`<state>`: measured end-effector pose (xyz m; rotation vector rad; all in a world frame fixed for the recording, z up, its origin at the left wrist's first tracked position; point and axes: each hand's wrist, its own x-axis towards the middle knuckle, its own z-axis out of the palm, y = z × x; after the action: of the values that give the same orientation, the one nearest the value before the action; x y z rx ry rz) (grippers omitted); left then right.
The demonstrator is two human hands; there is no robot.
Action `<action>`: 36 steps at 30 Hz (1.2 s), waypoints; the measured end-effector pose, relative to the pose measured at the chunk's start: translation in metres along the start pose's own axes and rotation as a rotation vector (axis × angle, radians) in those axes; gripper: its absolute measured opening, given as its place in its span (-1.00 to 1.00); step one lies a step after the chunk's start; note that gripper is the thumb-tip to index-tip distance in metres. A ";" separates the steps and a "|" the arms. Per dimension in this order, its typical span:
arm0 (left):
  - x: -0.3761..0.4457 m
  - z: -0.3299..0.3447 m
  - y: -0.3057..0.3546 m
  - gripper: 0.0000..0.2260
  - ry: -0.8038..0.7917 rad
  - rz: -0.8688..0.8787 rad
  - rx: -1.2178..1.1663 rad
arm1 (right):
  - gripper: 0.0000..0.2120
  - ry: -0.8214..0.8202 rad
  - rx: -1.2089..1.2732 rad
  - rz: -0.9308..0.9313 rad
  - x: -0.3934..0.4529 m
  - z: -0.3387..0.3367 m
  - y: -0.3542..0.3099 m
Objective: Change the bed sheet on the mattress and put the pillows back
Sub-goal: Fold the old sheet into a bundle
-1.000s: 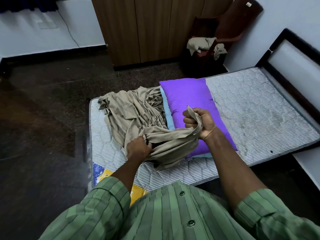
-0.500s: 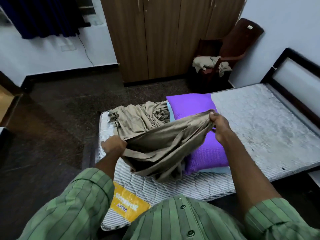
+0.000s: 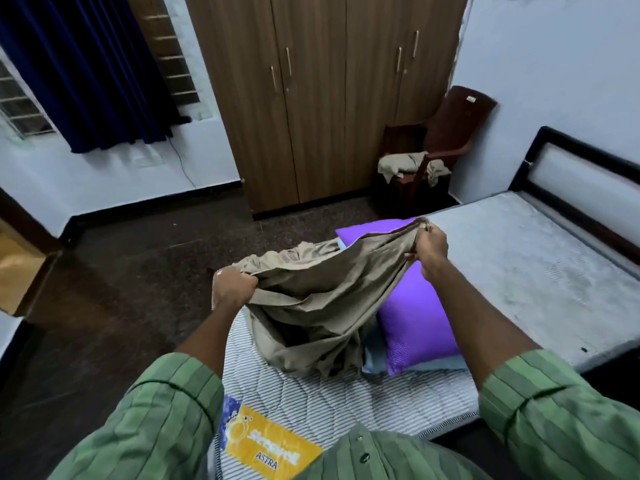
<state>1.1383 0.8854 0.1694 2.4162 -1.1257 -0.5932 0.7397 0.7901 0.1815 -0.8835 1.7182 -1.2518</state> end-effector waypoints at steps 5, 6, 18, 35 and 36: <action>-0.031 0.041 0.019 -0.80 -0.287 0.239 -0.003 | -0.68 -0.100 -0.317 0.041 0.000 -0.037 0.073; -0.045 0.053 0.021 -0.73 -0.317 0.316 0.024 | -0.69 -0.107 -0.365 0.070 -0.022 -0.048 0.081; -0.257 0.145 0.042 -0.76 -0.724 0.585 0.090 | -0.80 -0.422 -0.715 0.145 -0.229 -0.171 0.123; -0.673 0.214 -0.050 -0.75 -1.317 0.410 0.361 | -0.52 -0.654 -1.375 0.498 -0.451 -0.494 0.195; -0.691 0.217 -0.048 -0.68 -1.336 0.387 0.370 | -0.51 -0.643 -1.452 0.509 -0.467 -0.514 0.195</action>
<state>0.6487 1.4171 0.1061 1.7549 -2.2394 -2.1216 0.4579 1.4543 0.1803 -1.2557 1.9155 0.7699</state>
